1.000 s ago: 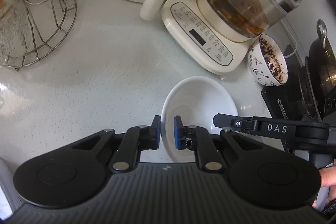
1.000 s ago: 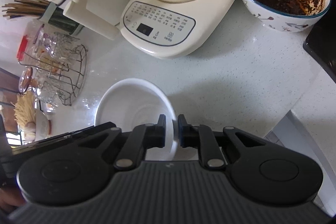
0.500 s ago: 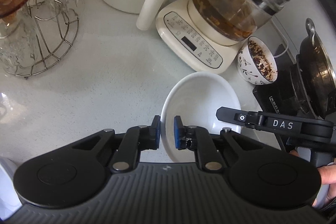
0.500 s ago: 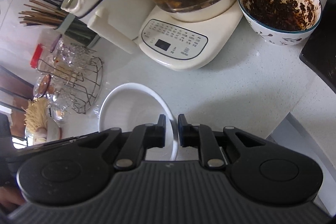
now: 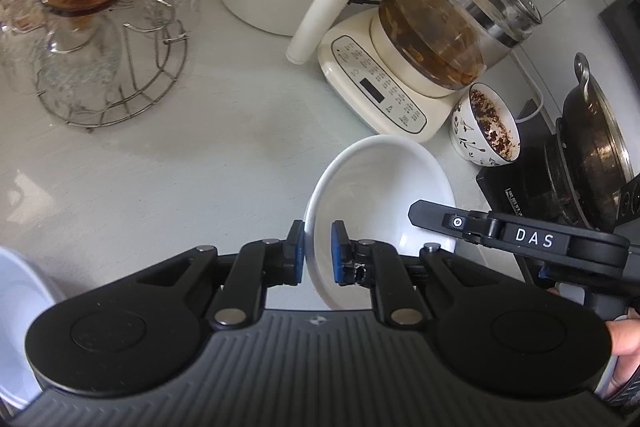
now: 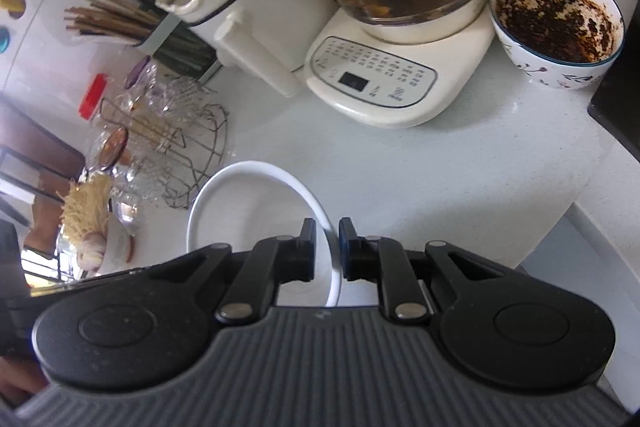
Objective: Organize plates and bowls
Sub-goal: 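Lift the ceramic bowl and carry it toward the nested plastic bowls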
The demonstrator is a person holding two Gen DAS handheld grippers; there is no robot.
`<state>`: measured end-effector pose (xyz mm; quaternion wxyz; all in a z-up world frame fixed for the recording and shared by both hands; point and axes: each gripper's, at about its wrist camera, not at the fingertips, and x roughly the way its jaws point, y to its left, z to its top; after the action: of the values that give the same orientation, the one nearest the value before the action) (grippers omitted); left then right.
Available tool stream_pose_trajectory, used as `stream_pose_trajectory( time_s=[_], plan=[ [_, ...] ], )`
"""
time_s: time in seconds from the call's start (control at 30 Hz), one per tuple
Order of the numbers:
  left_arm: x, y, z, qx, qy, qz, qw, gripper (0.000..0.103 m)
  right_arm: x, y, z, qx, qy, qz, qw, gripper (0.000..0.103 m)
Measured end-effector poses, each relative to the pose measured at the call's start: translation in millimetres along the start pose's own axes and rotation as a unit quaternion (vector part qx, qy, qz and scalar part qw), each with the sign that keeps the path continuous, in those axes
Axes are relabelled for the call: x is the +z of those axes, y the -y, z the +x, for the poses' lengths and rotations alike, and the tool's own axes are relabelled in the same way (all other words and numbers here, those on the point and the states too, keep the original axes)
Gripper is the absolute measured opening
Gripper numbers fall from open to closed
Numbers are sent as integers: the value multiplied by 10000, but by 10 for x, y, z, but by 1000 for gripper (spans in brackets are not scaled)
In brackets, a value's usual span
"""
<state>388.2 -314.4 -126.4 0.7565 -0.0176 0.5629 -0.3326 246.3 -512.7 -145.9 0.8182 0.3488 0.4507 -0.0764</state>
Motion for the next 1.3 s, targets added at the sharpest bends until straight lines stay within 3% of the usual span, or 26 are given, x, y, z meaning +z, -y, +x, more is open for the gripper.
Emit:
stream_pose_trajectory(
  time_s=[0.8, 1.3],
  plan=[
    [-96, -591, -638, -139, 116, 60, 9998, 15, -355, -764, -18, -108, 122, -138, 9998, 15],
    [-158, -1036, -998, -41, 94, 5, 9999, 15, -572, -1252, 102, -149, 43, -232, 9996, 15]
  ],
)
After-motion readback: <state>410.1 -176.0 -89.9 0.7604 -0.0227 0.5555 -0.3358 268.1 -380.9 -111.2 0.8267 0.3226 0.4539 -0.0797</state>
